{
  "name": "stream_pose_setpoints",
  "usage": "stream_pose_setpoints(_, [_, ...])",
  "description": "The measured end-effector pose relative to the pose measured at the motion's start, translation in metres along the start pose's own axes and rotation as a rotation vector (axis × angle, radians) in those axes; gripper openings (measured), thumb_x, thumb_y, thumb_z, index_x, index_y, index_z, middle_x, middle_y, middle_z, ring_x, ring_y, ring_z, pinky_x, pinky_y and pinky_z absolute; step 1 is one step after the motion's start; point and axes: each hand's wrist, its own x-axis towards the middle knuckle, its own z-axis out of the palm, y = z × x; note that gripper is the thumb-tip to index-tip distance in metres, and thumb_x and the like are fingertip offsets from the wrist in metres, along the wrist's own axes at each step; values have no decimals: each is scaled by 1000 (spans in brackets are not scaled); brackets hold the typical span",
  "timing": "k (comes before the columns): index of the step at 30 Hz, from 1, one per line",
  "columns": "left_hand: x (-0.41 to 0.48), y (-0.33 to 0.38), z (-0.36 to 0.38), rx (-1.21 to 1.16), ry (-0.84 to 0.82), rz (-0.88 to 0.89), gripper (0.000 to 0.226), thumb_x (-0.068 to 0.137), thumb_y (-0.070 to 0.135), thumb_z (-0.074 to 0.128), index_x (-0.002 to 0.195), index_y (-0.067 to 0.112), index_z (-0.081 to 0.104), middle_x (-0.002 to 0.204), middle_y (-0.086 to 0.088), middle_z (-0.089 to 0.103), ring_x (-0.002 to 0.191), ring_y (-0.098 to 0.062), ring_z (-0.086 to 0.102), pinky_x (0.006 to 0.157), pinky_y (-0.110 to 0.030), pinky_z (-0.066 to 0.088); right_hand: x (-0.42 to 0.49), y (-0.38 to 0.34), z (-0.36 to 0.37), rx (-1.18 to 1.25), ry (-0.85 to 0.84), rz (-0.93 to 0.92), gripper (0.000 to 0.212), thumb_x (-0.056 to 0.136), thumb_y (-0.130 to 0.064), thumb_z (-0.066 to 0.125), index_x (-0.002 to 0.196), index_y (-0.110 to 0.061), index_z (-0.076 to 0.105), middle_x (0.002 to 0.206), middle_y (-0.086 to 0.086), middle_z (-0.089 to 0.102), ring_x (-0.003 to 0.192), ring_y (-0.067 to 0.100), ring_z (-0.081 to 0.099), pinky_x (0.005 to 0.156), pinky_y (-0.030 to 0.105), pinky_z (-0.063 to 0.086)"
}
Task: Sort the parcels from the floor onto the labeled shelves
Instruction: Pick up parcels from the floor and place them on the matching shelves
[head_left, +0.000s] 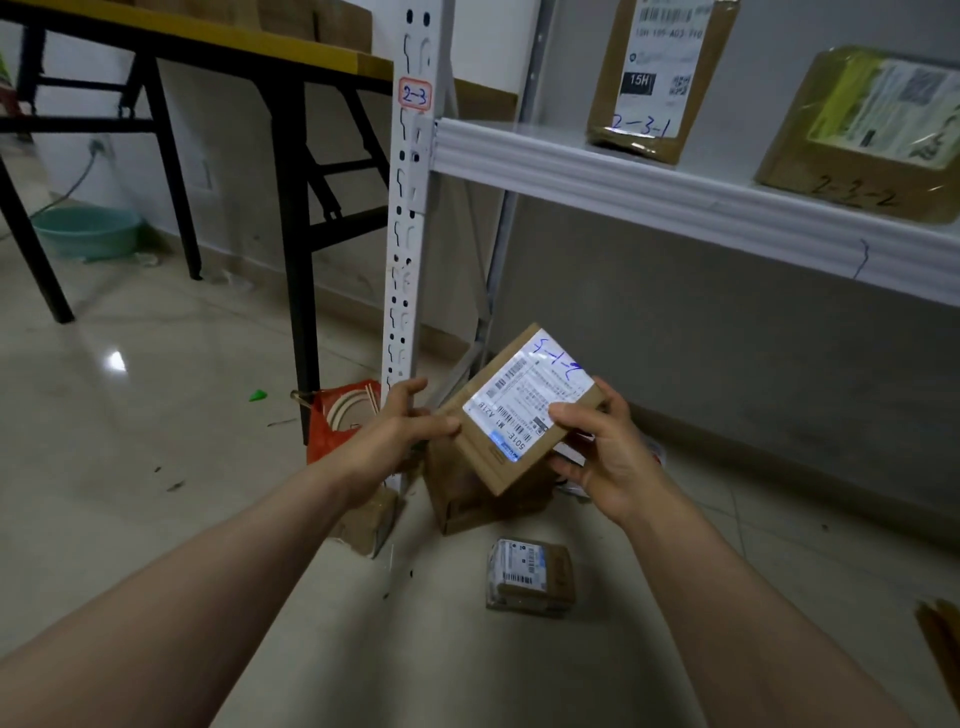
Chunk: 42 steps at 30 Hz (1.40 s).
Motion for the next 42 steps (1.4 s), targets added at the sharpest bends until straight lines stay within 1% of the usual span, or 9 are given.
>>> stream_pose_setpoints(5, [-9,-1,1,-44,-156,-172,125,50,59,88,152,42,17,131,-2,57,117,-27,60,78,-40,53,-4,-1,4,233,-75,-19,88,65,-1,81,142,-22,46,131,15,66,108,33,70,78,52,58])
stream_pose_setpoints(9, [-13,11,4,-175,-231,-130,87,66,49,83,141,23,46,119,-4,71,107,-24,70,85,-48,58,-7,2,15,269,-154,-41,76,74,2,75,142,-18,47,130,14,67,111,32,69,85,54,57])
stream_pose_setpoints(13, [-13,24,12,-274,-112,-43,70,70,27,82,134,20,55,125,-9,68,109,-26,69,84,-41,59,-12,6,27,136,-203,3,75,72,-4,79,140,-21,51,126,8,70,117,29,66,92,56,55])
stream_pose_setpoints(19, [-13,33,-7,-264,-77,97,81,63,17,82,138,27,52,122,-11,68,113,-29,65,95,-46,52,-12,-6,20,-29,-148,-16,118,56,-26,95,153,-40,29,138,10,62,121,30,63,100,57,50])
stream_pose_setpoints(21, [-12,36,-9,-205,-83,113,94,56,21,86,141,27,49,127,-10,64,115,-29,64,93,-44,53,-13,-12,16,-141,-155,-19,119,48,-33,99,148,-45,34,147,13,52,127,31,58,105,56,47])
stream_pose_setpoints(25, [-9,41,-2,-263,30,154,105,53,25,92,143,36,39,125,-3,63,106,-22,69,84,-37,53,-13,-16,11,-305,-209,-35,84,63,-36,91,137,-34,51,115,-8,74,103,18,73,86,41,56])
stream_pose_setpoints(29, [-6,41,4,-380,29,150,110,56,24,93,146,20,30,121,-5,71,108,-22,69,91,-39,53,-8,-16,8,-196,-188,-37,71,69,-31,85,131,-25,52,112,3,76,103,23,73,81,41,60])
stream_pose_setpoints(35, [-12,51,26,-203,-47,94,81,69,14,84,139,21,45,114,-4,73,110,-24,68,103,-55,45,-3,-19,11,-64,-164,-41,71,70,-27,84,132,-19,51,114,11,74,105,28,72,77,40,61])
stream_pose_setpoints(42, [-8,144,31,-119,-39,457,86,68,16,82,144,22,41,131,-13,57,113,-26,65,86,-33,57,-1,-102,23,-82,-270,-284,83,66,-39,90,134,-23,46,118,8,73,107,31,71,79,44,61])
